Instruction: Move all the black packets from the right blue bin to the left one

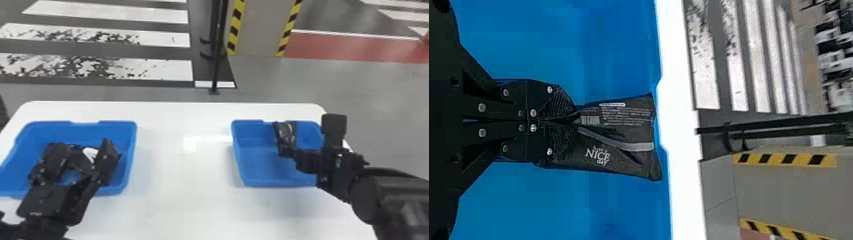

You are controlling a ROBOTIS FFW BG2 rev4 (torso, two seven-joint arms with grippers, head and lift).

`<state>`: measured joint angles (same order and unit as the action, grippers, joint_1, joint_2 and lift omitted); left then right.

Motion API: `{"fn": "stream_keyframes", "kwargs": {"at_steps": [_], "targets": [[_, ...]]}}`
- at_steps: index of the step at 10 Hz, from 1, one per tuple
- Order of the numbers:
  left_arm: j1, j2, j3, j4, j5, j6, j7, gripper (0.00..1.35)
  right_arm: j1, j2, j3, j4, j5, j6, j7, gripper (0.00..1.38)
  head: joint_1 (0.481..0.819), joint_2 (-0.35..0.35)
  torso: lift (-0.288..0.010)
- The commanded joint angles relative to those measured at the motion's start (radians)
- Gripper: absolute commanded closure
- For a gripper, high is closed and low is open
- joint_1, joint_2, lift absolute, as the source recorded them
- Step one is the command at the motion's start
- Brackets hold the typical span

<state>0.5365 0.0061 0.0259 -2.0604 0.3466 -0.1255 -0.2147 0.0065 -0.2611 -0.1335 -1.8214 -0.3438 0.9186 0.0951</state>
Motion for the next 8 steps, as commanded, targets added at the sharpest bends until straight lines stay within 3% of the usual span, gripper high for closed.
{"fn": "stream_keyframes", "kwargs": {"at_steps": [1,3,5,8], "targets": [[0.001,0.000,0.000,0.000,0.008,-0.012,0.000,0.13,0.079,0.013,0.006,-0.146,-0.027,-0.074,0.006,1.21,0.695,-0.125,-0.140],[0.001,0.000,-0.006,0.000,0.042,-0.032,0.000,0.13,0.096,0.011,0.054,-0.190,-0.075,-0.180,0.095,1.21,0.695,-0.081,-0.140],[-0.002,0.006,-0.038,0.000,0.142,-0.002,-0.006,0.13,0.094,-0.017,0.197,-0.214,-0.195,-0.214,0.110,1.21,0.695,-0.001,-0.140],[-0.021,0.015,-0.062,0.000,0.178,0.030,-0.028,0.13,0.057,-0.063,0.419,-0.232,-0.312,-0.246,0.117,1.21,0.695,0.126,-0.140]]}}
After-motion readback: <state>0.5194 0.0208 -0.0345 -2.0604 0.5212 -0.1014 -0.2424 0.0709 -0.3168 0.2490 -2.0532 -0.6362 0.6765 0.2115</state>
